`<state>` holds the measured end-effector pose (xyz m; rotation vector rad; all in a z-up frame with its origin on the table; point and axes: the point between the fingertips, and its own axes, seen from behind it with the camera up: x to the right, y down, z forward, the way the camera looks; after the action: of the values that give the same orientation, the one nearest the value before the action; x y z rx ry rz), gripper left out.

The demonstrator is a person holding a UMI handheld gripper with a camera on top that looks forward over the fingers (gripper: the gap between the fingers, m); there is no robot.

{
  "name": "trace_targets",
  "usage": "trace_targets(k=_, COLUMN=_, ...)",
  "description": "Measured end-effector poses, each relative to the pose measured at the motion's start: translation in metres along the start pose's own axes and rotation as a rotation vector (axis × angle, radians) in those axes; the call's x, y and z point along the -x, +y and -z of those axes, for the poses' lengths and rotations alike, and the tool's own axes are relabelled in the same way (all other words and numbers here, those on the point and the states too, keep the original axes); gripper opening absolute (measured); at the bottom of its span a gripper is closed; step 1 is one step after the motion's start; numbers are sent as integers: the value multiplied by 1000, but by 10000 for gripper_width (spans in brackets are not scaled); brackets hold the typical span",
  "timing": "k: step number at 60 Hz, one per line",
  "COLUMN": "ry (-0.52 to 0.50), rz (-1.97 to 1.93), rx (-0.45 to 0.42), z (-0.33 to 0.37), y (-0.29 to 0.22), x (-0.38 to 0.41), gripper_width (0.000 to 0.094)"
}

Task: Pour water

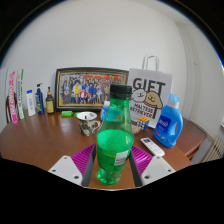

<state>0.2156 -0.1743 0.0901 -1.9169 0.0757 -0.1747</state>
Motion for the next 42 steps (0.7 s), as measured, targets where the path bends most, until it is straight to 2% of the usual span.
trace_targets(k=2, ry=0, rz=5, rx=-4, z=-4, y=1, x=-1, gripper_width=544)
trace_targets(k=15, ry=-32, rz=11, rx=-29, z=-9, y=-10, x=0, gripper_width=374)
trace_targets(k=21, ry=-17, rz=76, rx=-41, z=-11, y=-26, x=-8, gripper_width=369)
trace_targets(k=29, ry=26, rz=217, rx=-73, z=-27, y=-73, x=-27, gripper_width=369)
trace_targets(k=42, ry=144, rz=729, rx=-119, z=-93, y=-143, x=-53, gripper_width=366)
